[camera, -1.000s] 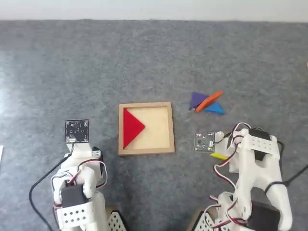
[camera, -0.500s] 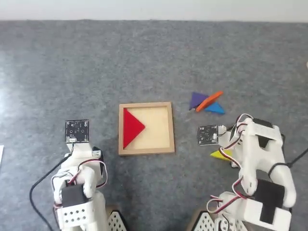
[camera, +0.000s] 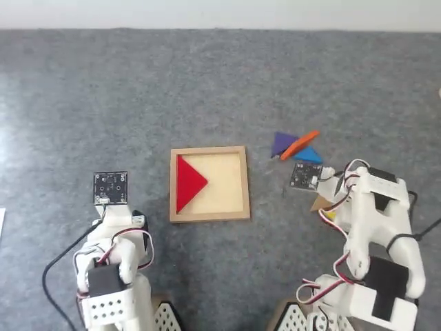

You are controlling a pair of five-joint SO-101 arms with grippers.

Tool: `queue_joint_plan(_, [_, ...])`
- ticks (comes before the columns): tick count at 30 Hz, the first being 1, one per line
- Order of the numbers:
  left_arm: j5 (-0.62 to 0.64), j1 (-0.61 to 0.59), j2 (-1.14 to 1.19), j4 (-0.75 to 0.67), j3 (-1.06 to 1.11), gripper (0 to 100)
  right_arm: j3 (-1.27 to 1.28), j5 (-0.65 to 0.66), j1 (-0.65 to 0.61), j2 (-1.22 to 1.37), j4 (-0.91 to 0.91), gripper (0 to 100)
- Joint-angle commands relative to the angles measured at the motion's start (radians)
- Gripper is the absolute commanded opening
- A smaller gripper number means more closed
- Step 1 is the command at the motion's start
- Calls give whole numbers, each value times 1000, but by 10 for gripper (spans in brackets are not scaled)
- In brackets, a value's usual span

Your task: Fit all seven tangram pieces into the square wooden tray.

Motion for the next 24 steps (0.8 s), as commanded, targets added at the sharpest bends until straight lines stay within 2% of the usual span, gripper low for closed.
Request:
queue_joint_plan(1, [-2, 0, -18, 3, -12, 82, 0, -157, -79, 8, 7, 61])
queue_joint_plan(6, [-2, 0, -18, 3, -12, 82, -109, -454, -220, 10, 65, 63])
queue_joint_plan(9, [-2, 0, -18, 3, -12, 82, -213, -445, -220, 10, 173, 67])
queue_joint_plan(13, [-2, 0, -18, 3, -12, 82, -278, -150, -134, 5, 355, 170])
queue_joint_plan(16, [-2, 0, -18, 3, -12, 82, -278, 41, -27, -44, 410, 243])
queue_joint_plan(22, [-2, 0, -18, 3, -12, 82, -245, 353, 162, -145, 446, 256])
queue_joint_plan(24, [-2, 0, -18, 3, -12, 82, -199, 388, 177, -145, 415, 256])
